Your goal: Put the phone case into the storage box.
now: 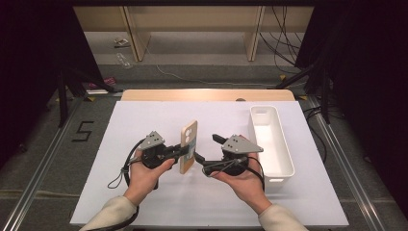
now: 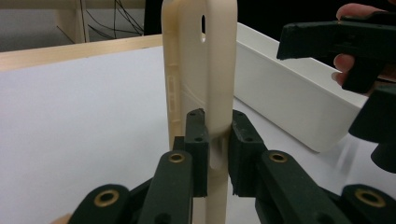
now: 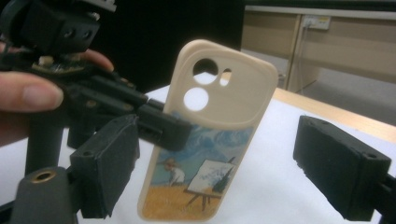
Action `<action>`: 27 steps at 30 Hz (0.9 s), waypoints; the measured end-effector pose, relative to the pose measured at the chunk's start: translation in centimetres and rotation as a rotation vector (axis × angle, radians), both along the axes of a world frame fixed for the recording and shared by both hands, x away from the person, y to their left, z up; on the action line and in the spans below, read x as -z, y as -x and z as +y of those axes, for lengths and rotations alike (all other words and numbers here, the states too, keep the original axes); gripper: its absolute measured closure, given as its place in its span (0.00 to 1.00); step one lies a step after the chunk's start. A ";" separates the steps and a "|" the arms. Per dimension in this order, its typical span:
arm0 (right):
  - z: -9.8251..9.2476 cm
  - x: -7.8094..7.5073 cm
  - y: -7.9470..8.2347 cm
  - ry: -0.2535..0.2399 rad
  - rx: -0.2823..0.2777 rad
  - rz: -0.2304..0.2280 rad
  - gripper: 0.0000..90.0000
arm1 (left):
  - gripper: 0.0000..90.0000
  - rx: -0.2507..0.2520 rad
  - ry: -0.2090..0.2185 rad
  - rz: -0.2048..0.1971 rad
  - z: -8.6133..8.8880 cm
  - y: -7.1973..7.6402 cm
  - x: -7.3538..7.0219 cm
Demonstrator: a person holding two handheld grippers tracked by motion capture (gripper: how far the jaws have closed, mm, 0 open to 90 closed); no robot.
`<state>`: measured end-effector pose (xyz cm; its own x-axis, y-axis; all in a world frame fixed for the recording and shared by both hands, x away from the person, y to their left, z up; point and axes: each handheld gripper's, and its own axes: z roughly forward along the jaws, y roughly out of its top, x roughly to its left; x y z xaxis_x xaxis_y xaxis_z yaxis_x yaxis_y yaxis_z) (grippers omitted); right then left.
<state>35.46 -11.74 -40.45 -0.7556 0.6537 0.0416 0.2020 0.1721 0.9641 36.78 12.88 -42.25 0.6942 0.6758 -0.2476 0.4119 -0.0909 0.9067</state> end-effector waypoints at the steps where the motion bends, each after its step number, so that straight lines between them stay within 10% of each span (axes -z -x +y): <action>1: 0.0 -0.1 0.0 -0.004 0.004 -0.002 0.17 | 0.88 0.001 -0.002 -0.006 -0.1 0.0 0.0; 27: 0.8 -0.8 -1.2 -0.020 0.092 -0.035 0.00 | 0.89 0.063 0.002 -0.050 -2.1 0.9 0.2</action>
